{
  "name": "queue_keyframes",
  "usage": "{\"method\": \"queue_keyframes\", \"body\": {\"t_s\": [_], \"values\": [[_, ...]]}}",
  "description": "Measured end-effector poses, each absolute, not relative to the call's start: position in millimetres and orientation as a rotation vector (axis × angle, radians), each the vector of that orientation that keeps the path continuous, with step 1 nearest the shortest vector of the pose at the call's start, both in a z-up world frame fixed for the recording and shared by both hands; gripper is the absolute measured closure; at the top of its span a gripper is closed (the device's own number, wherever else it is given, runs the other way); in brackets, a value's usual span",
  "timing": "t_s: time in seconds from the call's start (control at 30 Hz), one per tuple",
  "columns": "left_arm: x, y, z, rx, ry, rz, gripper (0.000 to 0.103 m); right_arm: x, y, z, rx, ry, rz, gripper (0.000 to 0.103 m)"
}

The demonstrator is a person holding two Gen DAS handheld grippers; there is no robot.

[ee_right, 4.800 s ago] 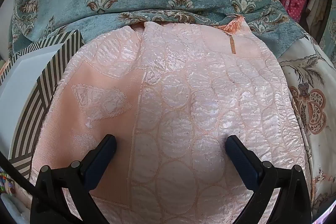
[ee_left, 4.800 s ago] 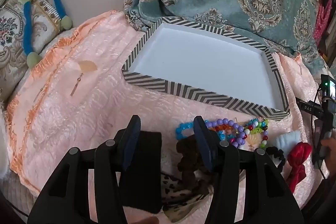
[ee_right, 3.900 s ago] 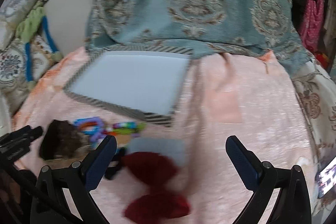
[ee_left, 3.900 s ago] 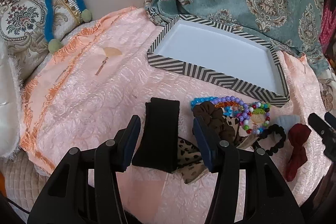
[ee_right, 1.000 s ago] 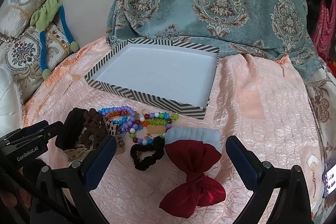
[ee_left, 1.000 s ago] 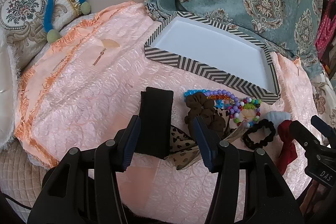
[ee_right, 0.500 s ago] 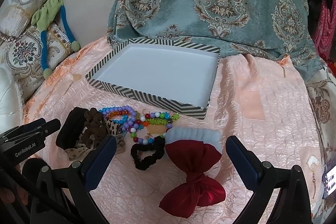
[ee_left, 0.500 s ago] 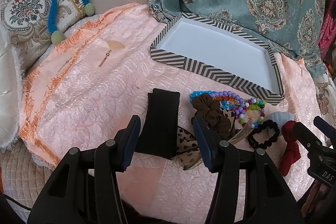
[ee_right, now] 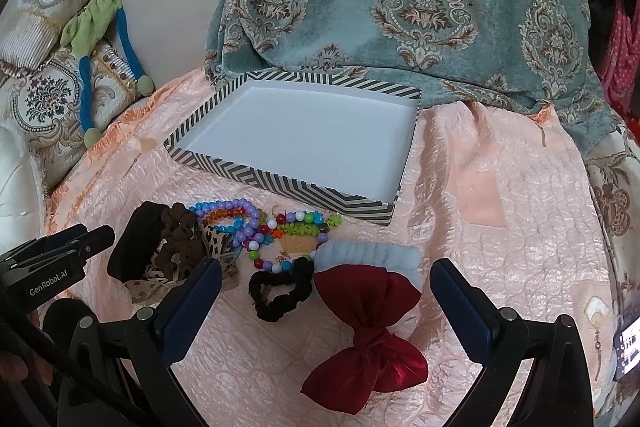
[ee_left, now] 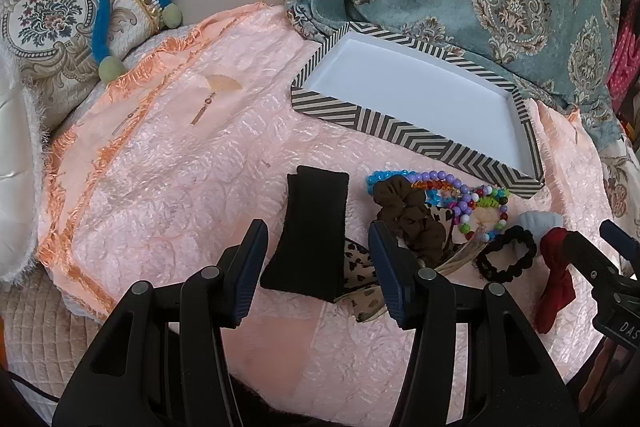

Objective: Organize jewelry
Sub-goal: 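Grasp the black velvet jewelry stand with the left gripper, then lift the black stand with the left gripper while the right gripper grasps the brown scrunchie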

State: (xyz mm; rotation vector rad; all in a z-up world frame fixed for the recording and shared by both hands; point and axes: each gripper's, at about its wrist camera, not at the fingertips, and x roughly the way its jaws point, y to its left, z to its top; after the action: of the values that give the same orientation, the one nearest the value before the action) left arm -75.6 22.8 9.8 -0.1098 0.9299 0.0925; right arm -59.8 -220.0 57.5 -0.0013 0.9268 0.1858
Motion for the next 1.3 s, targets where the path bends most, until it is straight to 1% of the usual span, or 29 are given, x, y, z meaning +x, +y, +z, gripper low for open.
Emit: {"method": "queue_keyframes", "body": {"t_s": [0.3, 0.53, 0.67, 0.8, 0.97, 1.0, 1.03, 1.1, 1.17, 1.2, 1.23, 1.27, 1.3], "values": [[-76.3, 30.1, 13.8, -0.111, 0.931, 0.099, 0.051, -58.6, -221.4, 55.9, 0.002, 0.931, 0.186, 0.000], [-78.9, 43.2, 39.7, -0.128, 0.896, 0.082, 0.051, -60.2, -230.0, 71.1, 0.017, 0.906, 0.190, 0.000], [-75.4, 51.9, 46.5, -0.154, 0.912, 0.060, 0.051, -60.3, -236.7, 78.7, 0.024, 0.896, 0.194, 0.000], [-71.0, 58.0, 42.7, -0.171, 0.937, 0.052, 0.051, -60.7, -244.8, 84.1, 0.019, 0.894, 0.209, 0.000], [-66.0, 60.4, 24.1, -0.209, 1.001, 0.024, 0.051, -61.7, -252.1, 87.6, 0.051, 0.895, 0.290, 0.000], [-64.1, 60.3, 18.8, -0.216, 1.019, 0.022, 0.051, -61.5, -250.3, 86.7, 0.053, 0.899, 0.307, 0.003], [-62.5, 60.4, 13.0, -0.221, 1.036, 0.021, 0.051, -61.5, -244.8, 84.7, 0.053, 0.906, 0.338, 0.009], [-58.8, 60.1, 4.1, -0.222, 1.057, 0.025, 0.051, -61.6, -232.3, 79.3, 0.054, 0.922, 0.397, 0.015], [-55.1, 59.8, -4.8, -0.230, 1.077, 0.027, 0.051, -59.8, -212.6, 71.5, 0.048, 0.938, 0.465, 0.016], [-52.7, 59.7, -8.6, -0.239, 1.079, 0.022, 0.051, -59.5, -203.5, 68.1, 0.038, 0.939, 0.489, 0.019], [-50.6, 60.0, -10.6, -0.246, 1.081, 0.022, 0.049, -58.2, -192.3, 64.3, 0.021, 0.940, 0.517, 0.023], [-48.0, 60.0, -13.3, -0.254, 1.084, 0.022, 0.046, -56.1, -182.0, 60.1, 0.003, 0.945, 0.539, 0.025], [-45.8, 60.3, -15.6, -0.262, 1.083, 0.015, 0.040, -53.0, -169.7, 55.2, -0.016, 0.952, 0.563, 0.026]]}}
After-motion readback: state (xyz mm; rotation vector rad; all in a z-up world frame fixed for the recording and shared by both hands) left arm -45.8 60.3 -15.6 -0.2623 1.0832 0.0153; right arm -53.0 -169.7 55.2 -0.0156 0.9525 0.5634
